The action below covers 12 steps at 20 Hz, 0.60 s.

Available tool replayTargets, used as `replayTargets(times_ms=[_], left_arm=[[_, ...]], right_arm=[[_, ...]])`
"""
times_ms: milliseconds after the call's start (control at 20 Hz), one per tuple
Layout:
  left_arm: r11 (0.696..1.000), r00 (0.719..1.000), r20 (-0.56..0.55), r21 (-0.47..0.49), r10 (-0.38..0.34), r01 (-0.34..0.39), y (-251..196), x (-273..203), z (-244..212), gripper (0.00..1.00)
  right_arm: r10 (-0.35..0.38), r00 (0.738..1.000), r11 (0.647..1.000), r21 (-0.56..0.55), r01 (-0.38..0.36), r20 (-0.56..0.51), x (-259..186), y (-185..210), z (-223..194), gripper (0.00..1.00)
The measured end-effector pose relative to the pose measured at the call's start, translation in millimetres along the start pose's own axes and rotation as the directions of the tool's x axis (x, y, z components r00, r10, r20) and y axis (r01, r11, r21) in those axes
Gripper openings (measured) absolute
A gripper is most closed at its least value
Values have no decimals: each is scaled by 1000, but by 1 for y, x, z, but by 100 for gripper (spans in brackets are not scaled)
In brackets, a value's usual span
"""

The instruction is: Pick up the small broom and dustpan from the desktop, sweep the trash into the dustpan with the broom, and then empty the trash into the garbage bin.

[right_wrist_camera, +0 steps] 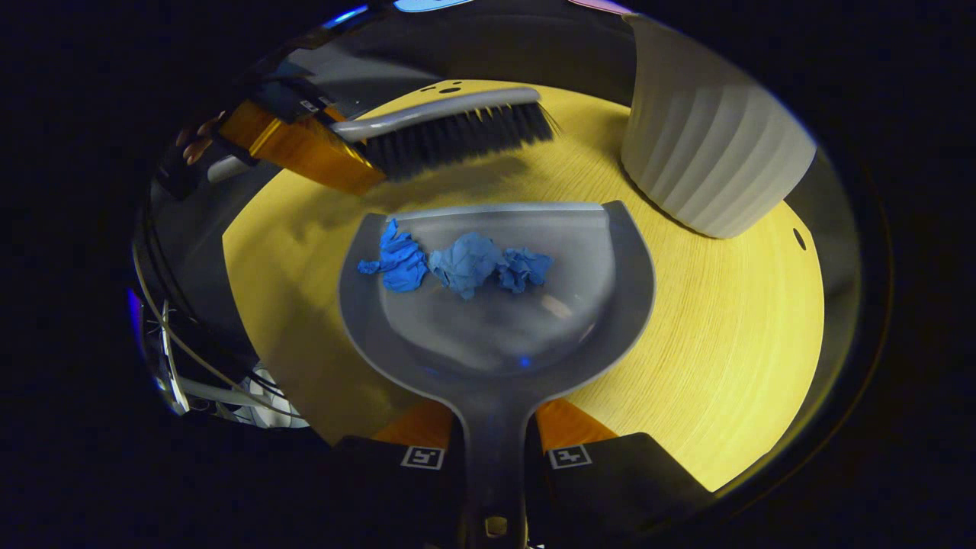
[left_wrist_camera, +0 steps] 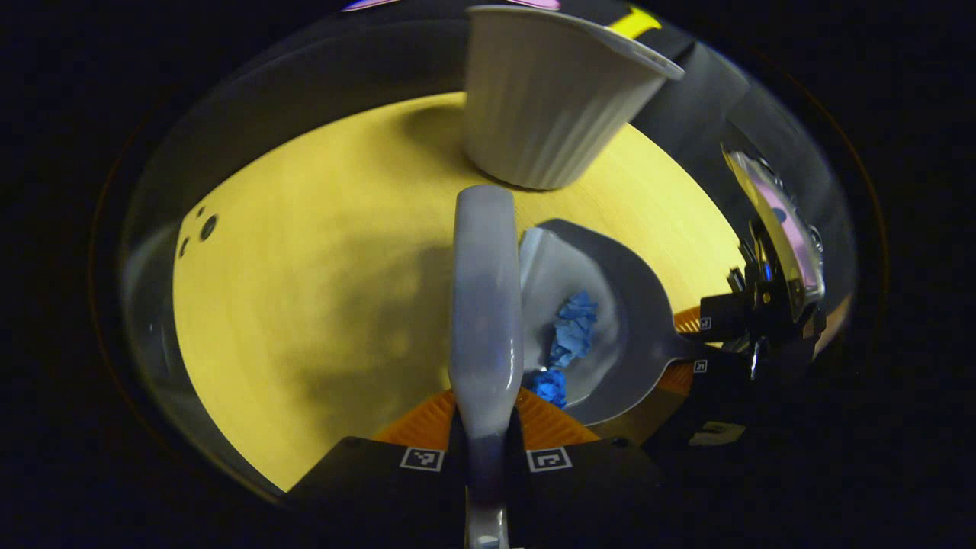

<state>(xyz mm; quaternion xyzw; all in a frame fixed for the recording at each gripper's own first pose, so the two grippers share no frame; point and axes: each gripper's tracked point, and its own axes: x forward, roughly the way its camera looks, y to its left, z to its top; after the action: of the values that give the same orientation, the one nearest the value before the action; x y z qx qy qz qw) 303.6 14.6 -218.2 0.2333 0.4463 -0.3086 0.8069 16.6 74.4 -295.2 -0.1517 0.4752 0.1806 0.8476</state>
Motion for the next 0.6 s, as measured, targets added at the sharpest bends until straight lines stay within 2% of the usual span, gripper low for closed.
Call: replayTargets(times_ms=[150, 250, 450, 600], left_arm=[[992, 994, 64, -96, 88, -81, 34, -24, -24, 25], [984, 989, 94, -146, 116, -102, 53, -24, -49, 25], [974, 985, 113, -203, 129, -104, 83, 4, -104, 25], [972, 987, 120, -221, 105, -76, 103, 33, -137, 25]], right_arm=[[-6, 1000, 1000, -13, 6, -3, -11, -5, -3, 34], [-25, 1000, 1000, -16, 24, -9, -19, -13, -6, 34], [-59, 998, 998, 6, 59, -23, -53, -28, -12, 34], [-94, 995, 995, 9, 94, -30, -70, -27, 0, 34]])
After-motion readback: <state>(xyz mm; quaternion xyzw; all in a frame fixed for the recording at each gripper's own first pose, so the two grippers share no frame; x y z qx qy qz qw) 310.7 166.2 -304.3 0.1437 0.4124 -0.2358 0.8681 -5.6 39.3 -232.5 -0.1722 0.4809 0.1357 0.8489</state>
